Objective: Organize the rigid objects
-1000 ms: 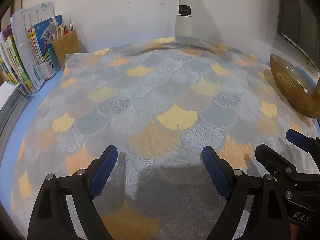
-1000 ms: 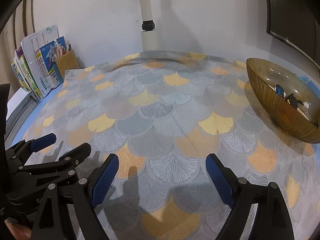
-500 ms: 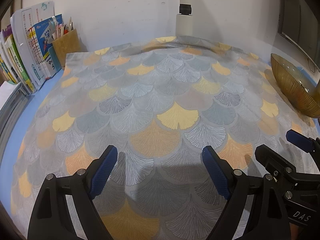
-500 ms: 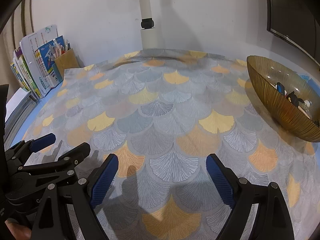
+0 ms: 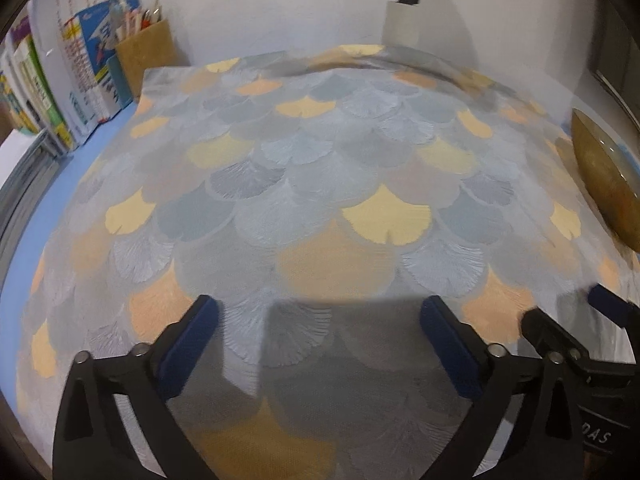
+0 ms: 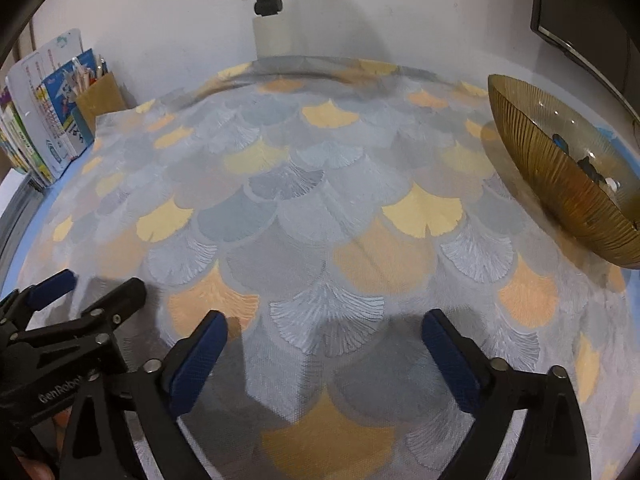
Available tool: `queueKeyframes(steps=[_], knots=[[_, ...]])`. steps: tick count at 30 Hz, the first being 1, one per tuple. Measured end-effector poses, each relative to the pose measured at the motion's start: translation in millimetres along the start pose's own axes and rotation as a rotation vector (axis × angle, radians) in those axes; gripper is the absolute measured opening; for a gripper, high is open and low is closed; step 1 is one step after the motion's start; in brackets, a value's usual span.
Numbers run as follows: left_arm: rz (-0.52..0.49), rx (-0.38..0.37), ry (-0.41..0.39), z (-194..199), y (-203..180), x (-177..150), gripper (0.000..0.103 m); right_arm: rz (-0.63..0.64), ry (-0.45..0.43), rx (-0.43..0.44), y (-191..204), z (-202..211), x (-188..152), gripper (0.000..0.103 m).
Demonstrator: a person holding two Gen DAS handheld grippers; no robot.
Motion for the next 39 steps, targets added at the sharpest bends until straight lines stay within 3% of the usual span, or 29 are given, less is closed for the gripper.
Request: queueKeyframes(steps=[39], knots=[[0.002, 0.003, -0.001, -6.3, 2.2, 5.6, 0.103, 0.014, -0.023, -0.029, 0.9, -1.2, -1.2, 0.103]])
Point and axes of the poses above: each gripper's, at about its wrist camera, not at the fingertips, and z roughly against the way its jaws point, y to its left, x to its top, the point moved 8 cm from there along -z, roughly the way its jaws point, and after that the axes turned 1 degree about y, right-handed, at the moved point
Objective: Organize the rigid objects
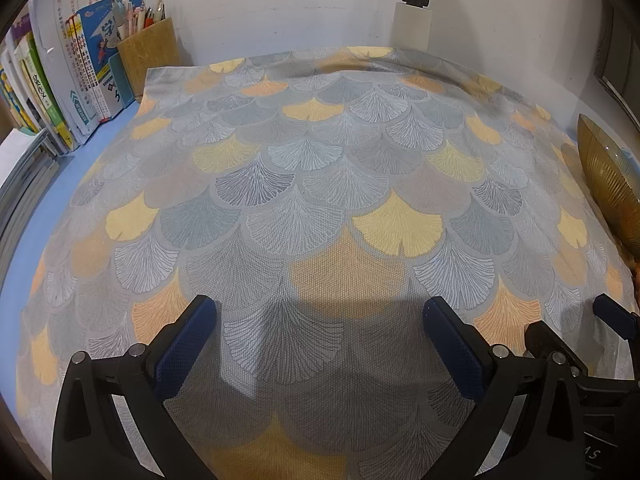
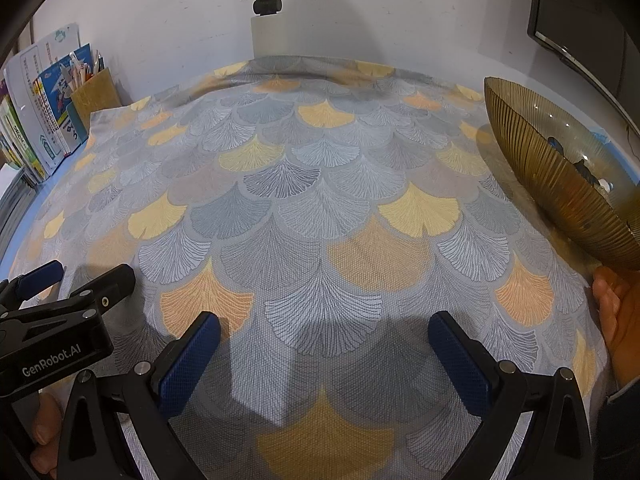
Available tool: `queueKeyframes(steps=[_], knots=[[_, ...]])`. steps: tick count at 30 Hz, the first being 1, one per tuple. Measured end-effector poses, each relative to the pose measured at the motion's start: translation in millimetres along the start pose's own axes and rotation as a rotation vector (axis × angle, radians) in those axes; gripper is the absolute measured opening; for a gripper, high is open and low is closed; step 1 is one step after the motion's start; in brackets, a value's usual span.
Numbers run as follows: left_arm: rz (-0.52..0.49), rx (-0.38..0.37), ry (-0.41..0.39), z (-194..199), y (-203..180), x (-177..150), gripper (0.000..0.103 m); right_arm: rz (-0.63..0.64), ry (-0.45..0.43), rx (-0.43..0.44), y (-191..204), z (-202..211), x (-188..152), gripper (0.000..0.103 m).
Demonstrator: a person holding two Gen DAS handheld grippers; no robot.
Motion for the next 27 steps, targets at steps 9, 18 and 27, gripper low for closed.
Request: queueKeyframes(steps=[9, 18, 27], knots=[[0.002, 0.001, 0.0, 0.3, -0.1, -0.3, 0.103, 0.0, 0.0, 0.0, 0.0, -0.2, -0.2, 0.103], [0.004, 0.002, 0.0, 0.2, -0.2, -0.8, 0.103, 0.0, 0.0, 0.0, 0.1, -0.1, -0.2, 0.103], [0.003, -0.002, -0.002, 0.9, -1.0, -1.1, 0.103, 0.0, 0.0, 0.0, 0.3, 0.0, -0.2, 0.103]])
Point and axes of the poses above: each gripper's, at about its wrist camera, not at the fingertips, and z roughly against the way its jaws point, y to its left, x to its top, the point moved 8 cm from there along -z, roughly the way its jaws point, and after that the axes turned 1 degree about y, right-handed, at the moved point
